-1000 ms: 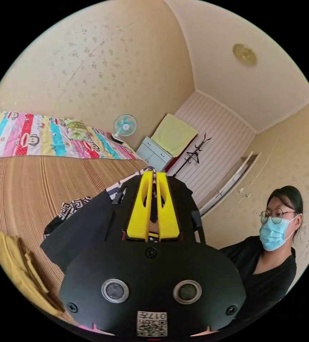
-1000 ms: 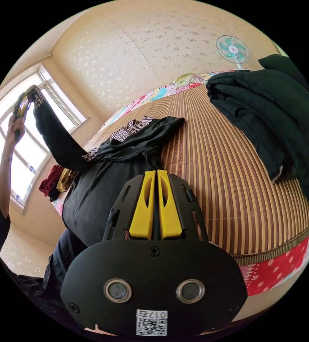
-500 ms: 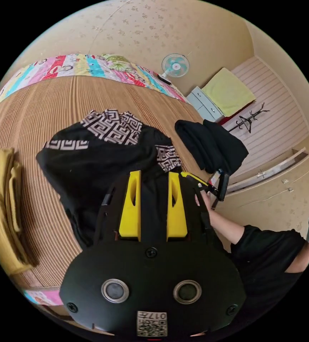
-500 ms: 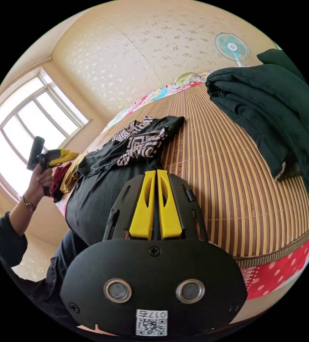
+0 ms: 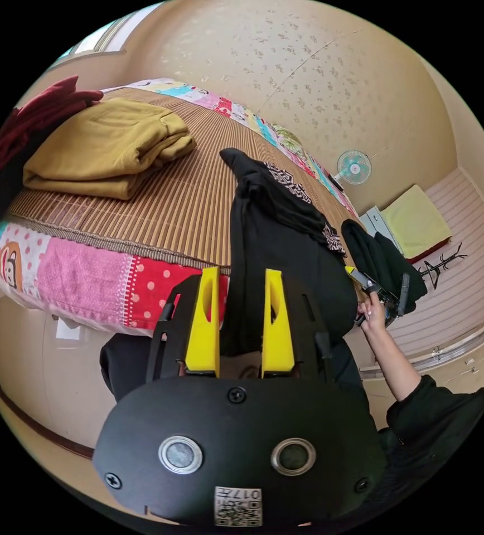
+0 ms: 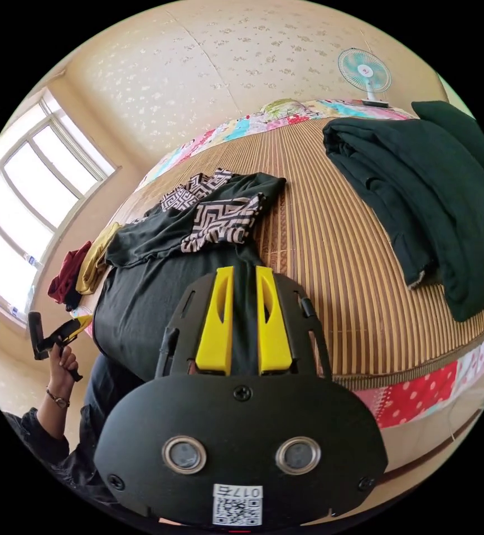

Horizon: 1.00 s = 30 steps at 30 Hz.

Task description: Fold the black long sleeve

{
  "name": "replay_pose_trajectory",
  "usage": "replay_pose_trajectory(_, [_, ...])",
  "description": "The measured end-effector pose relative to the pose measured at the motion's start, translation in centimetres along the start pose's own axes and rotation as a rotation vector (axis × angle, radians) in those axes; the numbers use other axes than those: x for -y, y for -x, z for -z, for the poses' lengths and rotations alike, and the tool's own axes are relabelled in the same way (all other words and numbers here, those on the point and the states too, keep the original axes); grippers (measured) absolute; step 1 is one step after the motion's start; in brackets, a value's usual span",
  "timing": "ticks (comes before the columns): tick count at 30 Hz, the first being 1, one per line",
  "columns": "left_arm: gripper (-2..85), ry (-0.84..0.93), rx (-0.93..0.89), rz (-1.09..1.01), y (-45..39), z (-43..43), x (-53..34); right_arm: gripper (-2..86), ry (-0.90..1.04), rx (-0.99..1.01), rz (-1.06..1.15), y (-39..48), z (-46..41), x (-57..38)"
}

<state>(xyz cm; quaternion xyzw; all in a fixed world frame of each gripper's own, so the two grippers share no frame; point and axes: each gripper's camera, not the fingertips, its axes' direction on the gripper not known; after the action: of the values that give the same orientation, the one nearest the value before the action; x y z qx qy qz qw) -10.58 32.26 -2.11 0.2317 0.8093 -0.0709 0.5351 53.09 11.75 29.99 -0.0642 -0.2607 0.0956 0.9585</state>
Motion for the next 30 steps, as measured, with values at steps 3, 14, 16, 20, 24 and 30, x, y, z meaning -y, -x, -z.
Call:
replay_pose_trajectory(3, [10.7, 0.047, -0.005, -0.016, -0.1, -0.6, -0.7, 9.1, -0.091, -0.106, 0.022, 1.2, 4.0, -3.7])
replay_pose_trajectory(14, [0.0, -0.048, -0.083, -0.186, -1.3, 5.6, 7.2, 0.9, -0.012, -0.181, 0.173, 4.8, 5.8, -3.2])
replay_pose_trajectory(16, [0.8, -0.081, -0.088, -0.209, -1.7, 6.7, 11.6, 0.8, -0.073, -0.160, 0.135, 5.2, 7.2, 1.1])
replay_pose_trajectory(20, [4.7, -0.021, -0.091, -0.213, -0.5, 6.2, 17.9, 1.3, -0.078, -0.166, 0.096, 5.3, 7.4, 6.2])
replay_pose_trajectory(24, [12.0, 0.004, -0.148, -0.137, 3.7, 7.2, 19.0, 2.7, -0.080, -0.025, 0.132, 5.7, 9.1, 5.1])
replay_pose_trajectory(30, [12.7, 0.012, -0.118, -0.227, 6.9, 10.1, 13.8, 4.5, 0.061, 0.010, 0.113, 1.5, 8.4, -3.7])
